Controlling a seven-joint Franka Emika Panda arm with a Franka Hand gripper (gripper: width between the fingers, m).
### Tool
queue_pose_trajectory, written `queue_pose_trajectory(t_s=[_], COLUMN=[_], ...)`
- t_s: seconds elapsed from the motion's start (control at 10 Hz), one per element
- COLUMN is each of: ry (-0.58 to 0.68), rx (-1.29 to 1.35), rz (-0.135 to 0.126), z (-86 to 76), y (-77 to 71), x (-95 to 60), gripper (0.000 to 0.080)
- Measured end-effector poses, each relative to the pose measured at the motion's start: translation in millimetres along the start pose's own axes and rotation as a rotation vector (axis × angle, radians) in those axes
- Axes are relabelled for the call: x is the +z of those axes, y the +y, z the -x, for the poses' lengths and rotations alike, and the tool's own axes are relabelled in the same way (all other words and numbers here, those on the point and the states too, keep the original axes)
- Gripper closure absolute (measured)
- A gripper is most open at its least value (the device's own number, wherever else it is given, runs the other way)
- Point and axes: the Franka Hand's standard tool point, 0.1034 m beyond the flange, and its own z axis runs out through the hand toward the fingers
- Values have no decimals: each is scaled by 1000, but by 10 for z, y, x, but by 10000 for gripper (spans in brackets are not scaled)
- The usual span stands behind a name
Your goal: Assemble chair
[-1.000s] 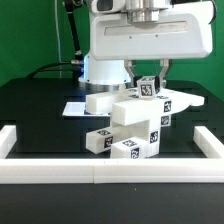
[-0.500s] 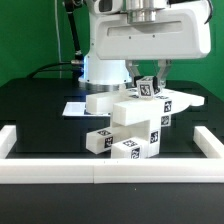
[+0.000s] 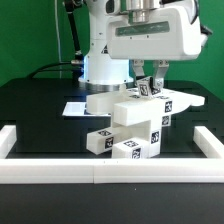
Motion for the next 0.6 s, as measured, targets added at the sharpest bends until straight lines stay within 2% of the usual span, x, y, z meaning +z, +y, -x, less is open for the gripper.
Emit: queue_pose_trajectory(t_s=[0.6], ry=[0], rx=[383], rz=[0], z=[8], y=[-2], x=[2], gripper=[511])
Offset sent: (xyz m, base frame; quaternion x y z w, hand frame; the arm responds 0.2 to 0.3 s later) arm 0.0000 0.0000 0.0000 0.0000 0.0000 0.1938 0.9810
